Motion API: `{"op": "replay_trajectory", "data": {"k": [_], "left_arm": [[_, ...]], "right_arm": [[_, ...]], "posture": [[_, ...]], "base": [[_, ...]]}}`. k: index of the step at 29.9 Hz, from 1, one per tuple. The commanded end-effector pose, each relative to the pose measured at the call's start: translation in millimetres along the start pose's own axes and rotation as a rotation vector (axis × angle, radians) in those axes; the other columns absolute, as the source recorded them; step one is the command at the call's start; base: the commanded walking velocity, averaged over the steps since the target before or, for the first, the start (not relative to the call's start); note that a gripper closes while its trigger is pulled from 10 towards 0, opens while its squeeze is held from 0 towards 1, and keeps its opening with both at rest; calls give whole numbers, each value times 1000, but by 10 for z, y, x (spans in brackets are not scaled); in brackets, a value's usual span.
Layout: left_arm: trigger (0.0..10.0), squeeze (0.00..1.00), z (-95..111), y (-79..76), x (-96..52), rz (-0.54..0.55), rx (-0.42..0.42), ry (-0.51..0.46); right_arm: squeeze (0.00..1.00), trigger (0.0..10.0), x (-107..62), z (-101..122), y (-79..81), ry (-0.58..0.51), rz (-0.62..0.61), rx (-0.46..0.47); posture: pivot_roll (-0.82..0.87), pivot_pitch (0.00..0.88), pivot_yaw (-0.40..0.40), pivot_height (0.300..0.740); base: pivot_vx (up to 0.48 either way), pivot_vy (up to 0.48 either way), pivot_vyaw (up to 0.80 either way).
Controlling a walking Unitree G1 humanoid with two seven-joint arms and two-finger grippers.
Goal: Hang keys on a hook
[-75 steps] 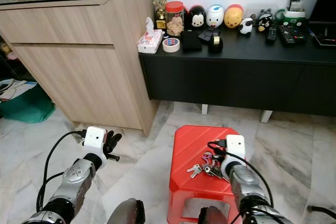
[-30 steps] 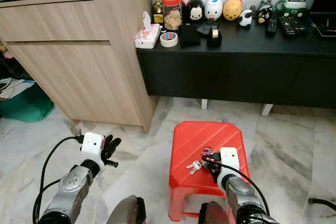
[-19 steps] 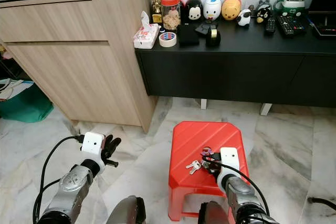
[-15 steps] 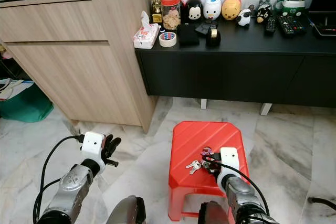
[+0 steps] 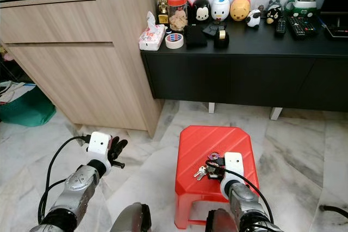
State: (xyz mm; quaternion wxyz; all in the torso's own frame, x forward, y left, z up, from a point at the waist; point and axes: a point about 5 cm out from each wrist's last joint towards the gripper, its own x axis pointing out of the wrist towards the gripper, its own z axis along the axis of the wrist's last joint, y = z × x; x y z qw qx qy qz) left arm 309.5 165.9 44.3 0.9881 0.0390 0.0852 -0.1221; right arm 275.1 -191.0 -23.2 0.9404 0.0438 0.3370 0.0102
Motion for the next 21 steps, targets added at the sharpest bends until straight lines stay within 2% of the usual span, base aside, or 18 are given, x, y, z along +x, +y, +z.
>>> {"op": "replay_trajectory", "data": {"k": [1,7,14,15,16,17,18,21], "left_arm": [[10000,0,3,65,0,24,9,2],[10000,0,21,40,78,42,-7,12],[10000,0,52,34,119,53,-13,7],[10000,0,64,49,122,64,-17,-1],[10000,0,66,56,120,68,-18,-5],[10000,0,72,68,112,73,-21,-15],[10000,0,79,80,101,81,-26,-28],[10000,0,85,82,100,86,-29,-37]], "right_arm": [[0,0,11,91,19,-57,-23,23],[0,0,-15,137,-53,-138,-131,78],[0,0,-41,196,21,-240,-121,100],[0,1569,-78,247,62,-318,-122,120],[0,6549,-95,269,70,-346,-125,130],[0,10000,-126,309,80,-390,-128,139],[0,10000,-180,371,91,-458,-135,153],[0,10000,-231,416,95,-505,-150,168]], "posture": [[24,10,101,620],[-21,0,89,620],[-39,0,76,620],[-45,0,69,620],[-45,0,69,620],[-49,0,64,620],[-55,0,63,620],[-56,0,63,620]], "base": [[0,0,0],[0,0,0],[0,0,0],[0,0,0],[0,0,0],[0,0,0],[0,0,0],[0,0,0]]}}
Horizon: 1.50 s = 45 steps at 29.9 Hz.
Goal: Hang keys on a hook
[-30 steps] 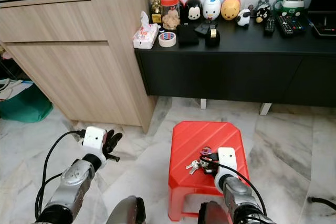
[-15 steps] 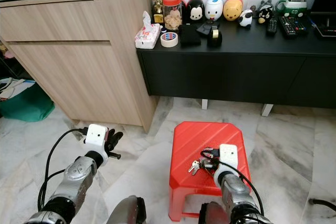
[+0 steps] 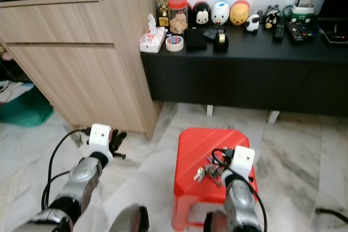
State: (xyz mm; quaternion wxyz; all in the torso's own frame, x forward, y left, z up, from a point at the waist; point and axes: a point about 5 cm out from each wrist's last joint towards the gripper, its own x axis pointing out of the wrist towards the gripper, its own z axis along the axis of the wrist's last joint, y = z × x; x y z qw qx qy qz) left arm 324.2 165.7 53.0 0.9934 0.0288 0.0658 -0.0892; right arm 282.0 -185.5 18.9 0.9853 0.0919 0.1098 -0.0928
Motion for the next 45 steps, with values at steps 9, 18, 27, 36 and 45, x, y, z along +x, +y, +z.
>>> {"op": "replay_trajectory", "data": {"k": [9,18,27,36,45], "left_arm": [[10000,0,81,-24,29,12,-22,-46],[10000,0,56,-22,-7,20,-26,-47],[10000,0,-130,56,-110,53,-8,33],[10000,0,-560,162,-368,60,85,242],[10000,0,-1025,198,-765,70,150,466]], "right_arm": [[0,10000,-109,249,124,-178,6,-4],[0,10000,-67,213,58,-132,-60,12],[0,10000,-73,104,41,-73,-51,1],[0,10000,-153,-231,24,78,-16,-25],[0,10000,-260,-547,-49,251,-44,3]], "posture": [[-80,0,66,629],[-63,0,54,684],[-65,0,47,739],[-56,0,39,740],[-66,0,41,740]], "base": [[0,0,0],[0,0,0],[0,0,0],[0,0,0],[0,0,0]]}}
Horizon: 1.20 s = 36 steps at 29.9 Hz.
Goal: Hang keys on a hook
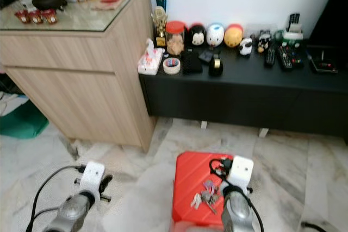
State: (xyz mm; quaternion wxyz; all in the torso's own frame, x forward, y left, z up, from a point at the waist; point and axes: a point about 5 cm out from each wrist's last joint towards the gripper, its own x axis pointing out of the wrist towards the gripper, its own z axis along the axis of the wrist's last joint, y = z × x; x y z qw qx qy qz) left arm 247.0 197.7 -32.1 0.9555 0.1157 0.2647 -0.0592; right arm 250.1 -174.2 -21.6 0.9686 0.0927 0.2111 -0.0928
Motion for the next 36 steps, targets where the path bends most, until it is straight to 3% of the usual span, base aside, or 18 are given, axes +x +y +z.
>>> {"op": "replay_trajectory", "data": {"k": [1,3,4,5,7,9,12,13,15,25,27,36], "left_arm": [[10000,0,-154,65,-60,27,-1,68],[10000,0,-170,60,-69,27,-1,69],[10000,0,-171,54,-69,23,4,68],[10000,0,-165,51,-65,20,10,67],[10000,0,-160,52,-62,22,10,66],[10000,0,-154,52,-58,24,7,65],[10000,0,-152,48,-53,24,6,69],[10000,0,-158,41,-51,25,2,78],[10000,0,-164,37,-50,25,-1,83],[10000,0,-307,16,-106,27,-28,145],[10000,0,-446,7,-176,32,-52,195],[10000,0,-545,9,-231,52,-88,229]], "right_arm": [[0,10000,-33,-225,-102,168,-79,-2],[0,10000,-40,-238,-132,177,-104,-22],[0,10000,-25,-169,-123,122,-90,-23],[0,10000,6,1,-52,-5,-10,-93],[0,10000,16,62,-19,-49,22,-112],[0,10000,42,128,-43,-76,1,-69],[0,10000,64,165,-88,-82,-36,-76],[0,10000,78,183,-111,-78,-56,-134],[0,10000,82,188,-117,-78,-62,-150],[0,10000,57,195,-85,-117,-50,-124],[0,10000,38,189,-53,-136,-37,-102],[0,10000,53,194,15,-132,-20,-88]], "posture": [[-68,0,41,740],[-67,0,42,740],[-59,0,40,740],[-62,0,39,740],[-66,0,39,740],[-64,0,36,740],[-63,0,35,740],[-65,0,34,740],[-65,0,33,740],[-69,0,35,740],[-71,0,36,740],[-68,0,32,740]], "base": [[0,0,0],[0,0,0],[0,0,0],[0,0,0],[0,0,0],[0,0,0],[0,0,0],[0,0,0],[0,0,0],[0,0,0],[0,0,0],[0,0,0]]}}
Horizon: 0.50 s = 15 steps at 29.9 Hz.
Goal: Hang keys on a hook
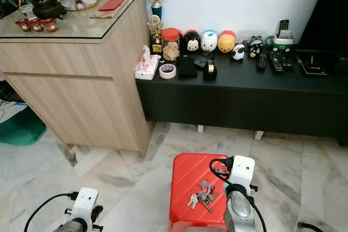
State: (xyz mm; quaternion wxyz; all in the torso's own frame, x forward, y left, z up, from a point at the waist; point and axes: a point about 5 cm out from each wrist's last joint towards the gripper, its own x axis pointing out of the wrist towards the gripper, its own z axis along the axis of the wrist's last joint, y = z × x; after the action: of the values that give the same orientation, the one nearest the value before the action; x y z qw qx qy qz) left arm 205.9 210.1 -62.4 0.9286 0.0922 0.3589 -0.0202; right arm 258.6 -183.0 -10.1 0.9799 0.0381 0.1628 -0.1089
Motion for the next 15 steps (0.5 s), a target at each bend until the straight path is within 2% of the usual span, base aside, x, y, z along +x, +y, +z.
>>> {"op": "replay_trajectory", "data": {"k": [1,15], "left_arm": [[10000,0,-63,24,-18,14,-19,28],[10000,0,-121,75,-34,25,-40,65]], "right_arm": [[0,10000,15,44,62,-22,22,6],[0,10000,24,45,59,-18,16,5]], "posture": [[-68,0,32,740],[-67,0,31,740]], "base": [[0,0,0],[-250,0,0]]}}
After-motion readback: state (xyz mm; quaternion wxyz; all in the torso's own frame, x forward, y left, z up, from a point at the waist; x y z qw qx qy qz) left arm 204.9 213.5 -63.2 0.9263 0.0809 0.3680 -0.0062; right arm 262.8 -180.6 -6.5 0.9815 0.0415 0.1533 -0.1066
